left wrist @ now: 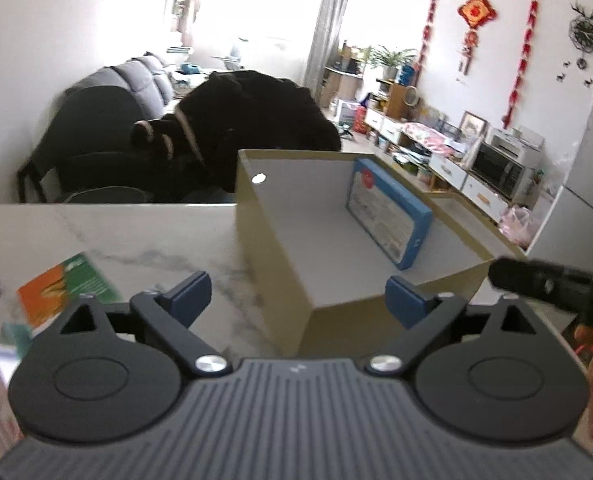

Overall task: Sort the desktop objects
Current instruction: 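Withdraw the left tool from the tan box back to the pile, then close the right gripper on the white strawberry-printed medicine box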

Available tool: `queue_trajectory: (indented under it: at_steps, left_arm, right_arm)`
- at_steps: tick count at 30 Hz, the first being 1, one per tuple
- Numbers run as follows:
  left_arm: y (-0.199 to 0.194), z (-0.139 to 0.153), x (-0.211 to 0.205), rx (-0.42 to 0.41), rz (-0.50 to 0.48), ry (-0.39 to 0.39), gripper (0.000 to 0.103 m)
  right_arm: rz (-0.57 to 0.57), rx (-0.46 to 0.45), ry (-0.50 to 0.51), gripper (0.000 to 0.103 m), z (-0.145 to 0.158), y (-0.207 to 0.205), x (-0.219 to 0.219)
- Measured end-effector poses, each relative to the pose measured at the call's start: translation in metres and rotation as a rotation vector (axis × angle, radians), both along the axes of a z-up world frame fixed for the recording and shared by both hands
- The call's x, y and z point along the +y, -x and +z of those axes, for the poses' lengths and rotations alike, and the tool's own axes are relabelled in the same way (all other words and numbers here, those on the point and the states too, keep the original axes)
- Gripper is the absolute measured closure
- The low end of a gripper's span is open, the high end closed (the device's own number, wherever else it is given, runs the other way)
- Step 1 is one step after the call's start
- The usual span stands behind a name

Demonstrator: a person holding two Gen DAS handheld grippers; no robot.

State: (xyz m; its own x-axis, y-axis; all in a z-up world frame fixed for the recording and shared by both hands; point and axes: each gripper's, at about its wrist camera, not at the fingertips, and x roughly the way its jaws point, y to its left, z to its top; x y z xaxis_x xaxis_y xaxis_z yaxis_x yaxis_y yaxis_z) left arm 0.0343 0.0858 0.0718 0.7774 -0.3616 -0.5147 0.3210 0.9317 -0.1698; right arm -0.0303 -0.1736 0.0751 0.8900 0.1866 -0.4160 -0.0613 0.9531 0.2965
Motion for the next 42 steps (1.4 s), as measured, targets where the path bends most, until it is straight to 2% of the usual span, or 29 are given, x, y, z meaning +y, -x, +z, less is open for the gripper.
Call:
queue_trajectory:
  at_steps: [5, 9, 17, 21, 25, 30, 33, 37, 42]
  left_arm:
    - [0.021, -0.005, 0.027, -0.04, 0.051, 0.0, 0.001]
    - [0.04, -0.008, 0.055, -0.077, 0.11, 0.006, 0.0]
    - [0.072, -0.02, 0.108, -0.091, 0.24, -0.003, 0.0]
    - [0.085, -0.028, 0.127, -0.086, 0.295, -0.046, 0.0]
    - [0.101, -0.036, 0.15, -0.071, 0.344, -0.057, 0.0]
    - [0.121, -0.045, 0.18, -0.039, 0.371, 0.026, 0.0]
    - [0.127, -0.052, 0.189, -0.019, 0.394, 0.024, 0.0]
    - [0.126, -0.064, 0.198, 0.023, 0.419, 0.009, 0.0]
    - [0.124, -0.075, 0.204, 0.07, 0.435, 0.029, 0.0]
  right_arm:
    - [0.082, -0.019, 0.05, 0.0, 0.009, -0.002, 0.021]
    - [0.139, -0.027, 0.095, 0.0, 0.015, -0.004, 0.036]
    - [0.293, 0.006, 0.021, 0.0, 0.019, -0.012, 0.061]
    - [0.374, 0.049, -0.021, 0.0, 0.013, -0.021, 0.079]
    - [0.437, 0.063, -0.033, 0.0, 0.008, -0.025, 0.098]
    - [0.523, 0.084, -0.066, 0.0, 0.002, -0.025, 0.123]
    - [0.562, 0.102, -0.094, 0.0, -0.005, -0.027, 0.135]
    - [0.584, 0.126, -0.122, 0.0, -0.014, -0.033, 0.146]
    - [0.565, 0.146, -0.13, 0.001, -0.02, -0.053, 0.153]
